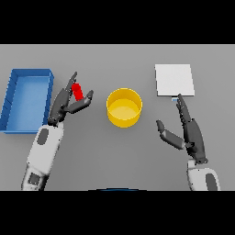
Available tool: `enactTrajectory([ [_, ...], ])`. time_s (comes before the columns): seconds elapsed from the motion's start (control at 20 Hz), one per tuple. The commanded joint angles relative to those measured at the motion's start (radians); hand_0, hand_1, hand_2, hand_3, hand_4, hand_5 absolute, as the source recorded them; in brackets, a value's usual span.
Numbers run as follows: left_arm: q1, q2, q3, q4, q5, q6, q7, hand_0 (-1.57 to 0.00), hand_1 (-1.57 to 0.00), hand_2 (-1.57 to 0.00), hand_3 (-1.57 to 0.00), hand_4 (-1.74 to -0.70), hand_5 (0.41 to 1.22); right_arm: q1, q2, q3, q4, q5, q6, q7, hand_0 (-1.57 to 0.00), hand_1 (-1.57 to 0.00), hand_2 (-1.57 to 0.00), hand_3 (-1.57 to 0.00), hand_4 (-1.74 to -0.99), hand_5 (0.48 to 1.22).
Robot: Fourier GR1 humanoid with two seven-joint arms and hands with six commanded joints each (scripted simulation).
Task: Pick up the red beaker and tilt it to pour out 1 green nut into yellow bowl. Pick up the yellow bowl and place it on the metallic measuring scale.
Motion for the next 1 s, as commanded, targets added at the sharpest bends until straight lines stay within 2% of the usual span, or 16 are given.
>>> enactTrajectory([
  [0.0,-0.021,-0.001,0.009,0.028,0.001,0.006,-0.01,0.0,0.0,0.0,0.0,-1.21,0.673,-0.005,0.004,0.003,0.005,0.003,-0.001,0.002,0.0,0.0,0.0,0.0,-1.24,0.639],
  [0.1,-0.055,-0.008,0.029,0.08,0.007,0.02,-0.03,0.0,0.0,0.0,0.0,-1.23,0.687,-0.006,-0.001,-0.004,0.005,0.003,-0.005,0.001,0.0,0.0,0.0,0.0,-1.242,0.642],
  [0.15,-0.065,-0.012,0.041,0.097,0.02,0.017,-0.058,0.0,0.0,0.0,0.0,-1.25,0.695,-0.012,0.004,-0.006,0.007,-0.002,-0.007,0.021,0.0,0.0,0.0,0.0,-1.245,0.642],
  [0.25,-0.08,-0.03,0.068,0.144,0.044,0.024,-0.121,0.0,0.0,0.0,0.0,-1.29,0.708,-0.001,-0.001,-0.009,0.003,-0.005,-0.005,0.003,0.0,0.0,0.0,0.0,-1.246,0.645],
  [0.35,-0.111,-0.034,0.096,0.199,0.064,0.022,-0.148,0.0,-0.01,-0.05,-0.04,-1.33,0.738,0.0,0.001,-0.003,-0.001,0.003,-0.008,0.005,0.0,0.0,0.0,0.0,-1.244,0.644],
  [0.45,-0.122,-0.054,0.104,0.232,0.066,0.039,-0.185,-0.21,-0.23,-0.29,-0.25,-1.4,0.787,0.0,-0.003,-0.008,-0.013,-0.003,-0.008,0.006,0.0,0.0,0.0,0.0,-1.24,0.645],
  [0.5,-0.123,-0.059,0.112,0.246,0.063,0.062,-0.198,-0.38,-0.41,-0.46,-0.52,-1.41,0.874,-0.005,0.002,0.0,-0.012,0.009,-0.012,0.012,0.0,0.0,0.0,0.0,-1.236,0.647],
  [0.55,-0.129,-0.066,0.112,0.253,0.049,0.097,-0.189,-0.55,-0.59,-0.66,-0.73,-1.47,0.943,-0.005,0.003,0.002,-0.025,0.009,-0.014,0.019,0.0,0.0,0.0,0.0,-1.237,0.648],
  [0.6,-0.136,-0.064,0.101,0.26,0.025,0.12,-0.172,-0.76,-0.78,-0.84,-0.88,-1.52,0.999,-0.009,0.001,-0.003,-0.019,0.001,-0.009,0.028,0.0,0.0,0.0,0.0,-1.239,0.648],
  [0.65,-0.144,-0.062,0.084,0.257,-0.006,0.134,-0.157,-0.92,-0.94,-0.99,-0.98,-1.56,1.043,-0.013,-0.003,-0.007,-0.013,-0.004,-0.005,0.035,0.0,0.0,0.0,0.0,-1.239,0.648],
  [0.7,-0.15,-0.061,0.077,0.268,-0.015,0.138,-0.171,-1.05,-1.07,-1.11,-1.06,-1.59,1.079,-0.01,0.002,-0.005,-0.008,0.003,-0.011,0.037,0.0,0.0,0.0,0.0,-1.239,0.648],
  [0.8,-0.156,-0.062,0.073,0.259,-0.01,0.135,-0.173,-1.24,-1.25,-1.27,-1.15,-1.64,1.13,-0.019,-0.003,-0.012,0.007,0.001,-0.011,0.027,0.0,0.0,0.0,0.0,-1.242,0.65],
  [0.95,-0.137,-0.068,0.066,0.256,-0.016,0.137,-0.188,-1.4,-1.41,-1.42,-1.36,-1.54,1.174,-0.01,0.009,-0.007,0.012,-0.013,-0.002,-0.008,0.0,0.0,0.0,0.0,-1.255,0.644],
])
